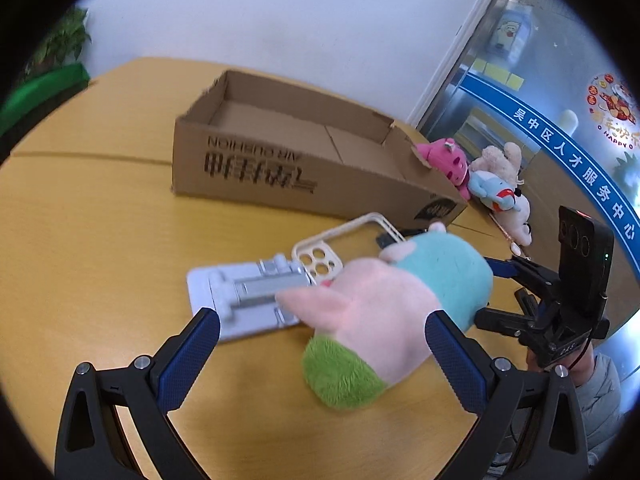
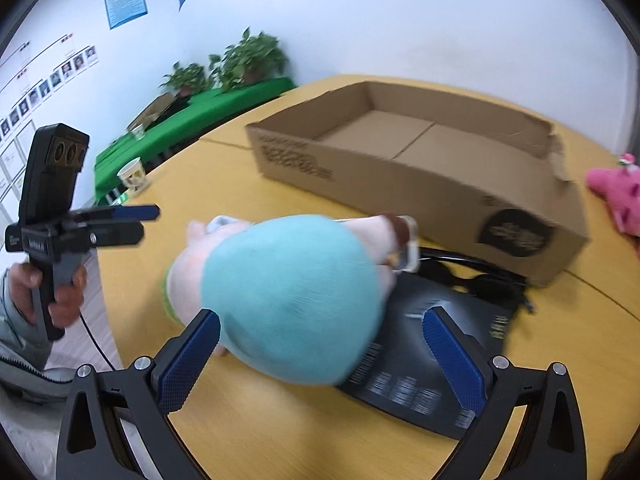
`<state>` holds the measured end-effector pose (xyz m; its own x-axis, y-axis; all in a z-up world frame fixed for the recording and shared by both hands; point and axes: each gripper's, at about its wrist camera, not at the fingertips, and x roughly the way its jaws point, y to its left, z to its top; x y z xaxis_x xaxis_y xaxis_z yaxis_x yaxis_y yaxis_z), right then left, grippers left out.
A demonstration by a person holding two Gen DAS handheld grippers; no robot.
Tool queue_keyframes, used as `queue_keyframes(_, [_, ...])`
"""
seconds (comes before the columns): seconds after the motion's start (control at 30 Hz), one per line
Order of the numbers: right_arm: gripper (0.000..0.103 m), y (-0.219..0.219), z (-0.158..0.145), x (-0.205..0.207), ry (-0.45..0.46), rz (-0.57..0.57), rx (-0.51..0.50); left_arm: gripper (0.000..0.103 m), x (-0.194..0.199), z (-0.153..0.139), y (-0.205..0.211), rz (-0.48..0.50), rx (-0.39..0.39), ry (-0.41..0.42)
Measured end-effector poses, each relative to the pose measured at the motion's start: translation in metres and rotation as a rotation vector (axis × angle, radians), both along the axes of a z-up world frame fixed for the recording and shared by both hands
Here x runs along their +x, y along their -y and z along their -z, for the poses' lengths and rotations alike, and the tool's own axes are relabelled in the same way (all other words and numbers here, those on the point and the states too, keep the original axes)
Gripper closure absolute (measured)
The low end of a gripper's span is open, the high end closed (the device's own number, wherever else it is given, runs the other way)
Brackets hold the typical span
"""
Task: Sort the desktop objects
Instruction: 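Grasp the pink-and-teal plush pig with the left gripper, then carry the plush pig over the cardboard box and open the left gripper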
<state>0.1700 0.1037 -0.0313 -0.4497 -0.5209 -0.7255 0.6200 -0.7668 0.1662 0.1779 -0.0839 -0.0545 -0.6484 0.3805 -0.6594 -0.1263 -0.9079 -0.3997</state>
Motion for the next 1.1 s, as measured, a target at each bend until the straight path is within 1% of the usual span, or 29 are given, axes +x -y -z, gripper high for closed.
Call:
queue_keyframes(0.07, [0.000, 0.019, 0.005, 0.009, 0.026, -0.069, -0.004, 0.001, -0.003, 0.009, 0.003, -0.014, 0.000, 0.034])
queue_keyframes(0.17, [0.000, 0.038, 0.004, 0.020, -0.010, -0.124, 0.013, 0.001, -0.003, 0.019, 0.011, -0.021, 0.002, 0.069])
queue_keyframes(0.2, [0.000, 0.038, 0.003, 0.022, -0.012, -0.127, 0.005, 0.001, -0.001, 0.024, 0.014, -0.025, 0.011, 0.083])
queue_keyframes(0.27, [0.000, 0.031, 0.008, 0.018, 0.021, -0.099, -0.030, 0.001, 0.001, 0.032, 0.016, -0.016, 0.044, 0.110])
queue_keyframes(0.33, [0.000, 0.030, 0.015, 0.013, 0.052, -0.061, -0.016, 0.001, 0.001, 0.037, 0.014, 0.007, 0.075, 0.121])
queue_keyframes(0.4, [0.000, 0.035, 0.018, 0.014, 0.046, -0.057, 0.016, 0.001, 0.000, 0.039, 0.007, 0.045, 0.105, 0.129])
queue_keyframes(0.43, [0.000, 0.041, 0.020, 0.016, 0.041, -0.071, 0.034, 0.001, -0.002, 0.039, 0.004, 0.058, 0.113, 0.131])
queue_keyframes(0.47, [0.000, 0.044, 0.019, 0.018, 0.044, -0.092, 0.025, 0.001, -0.002, 0.040, 0.001, 0.076, 0.123, 0.130])
queue_keyframes(0.5, [0.000, 0.045, 0.019, 0.020, 0.053, -0.111, 0.003, 0.001, -0.002, 0.039, -0.001, 0.082, 0.126, 0.127])
queue_keyframes(0.53, [0.000, 0.047, 0.018, 0.022, 0.069, -0.139, -0.035, 0.004, -0.002, 0.039, -0.002, 0.084, 0.129, 0.126])
queue_keyframes(0.57, [0.001, 0.049, 0.019, 0.024, 0.072, -0.154, -0.044, 0.006, -0.002, 0.040, -0.002, 0.085, 0.129, 0.130])
queue_keyframes(0.6, [0.001, 0.051, 0.020, 0.025, 0.062, -0.156, -0.028, 0.007, -0.002, 0.041, -0.002, 0.087, 0.132, 0.133])
queue_keyframes(0.67, [0.001, 0.060, 0.029, 0.024, 0.045, -0.140, 0.057, 0.008, -0.002, 0.042, -0.002, 0.092, 0.141, 0.138])
queue_keyframes(0.73, [0.000, 0.066, 0.037, 0.023, 0.049, -0.148, 0.067, 0.011, -0.001, 0.042, -0.002, 0.101, 0.134, 0.139])
queue_keyframes(0.8, [0.001, 0.071, 0.038, 0.025, 0.032, -0.150, 0.083, 0.013, -0.001, 0.039, -0.004, 0.103, 0.117, 0.133])
queue_keyframes(0.87, [0.004, 0.071, 0.037, 0.024, 0.024, -0.142, 0.070, 0.019, -0.002, 0.036, -0.002, 0.094, 0.124, 0.128])
queue_keyframes(0.9, [0.008, 0.070, 0.036, 0.023, 0.026, -0.134, 0.056, 0.020, -0.002, 0.035, 0.000, 0.087, 0.127, 0.124])
queue_keyframes(0.93, [0.012, 0.068, 0.034, 0.023, 0.023, -0.129, 0.042, 0.020, -0.002, 0.032, 0.000, 0.081, 0.121, 0.117])
queue_keyframes(1.0, [0.015, 0.070, 0.029, 0.023, 0.002, -0.126, 0.045, 0.021, -0.005, 0.025, -0.001, 0.079, 0.101, 0.102])
queue_keyframes(1.1, [0.017, 0.070, 0.012, 0.021, -0.055, -0.099, 0.030, 0.021, -0.012, 0.004, -0.003, 0.092, 0.088, 0.050])
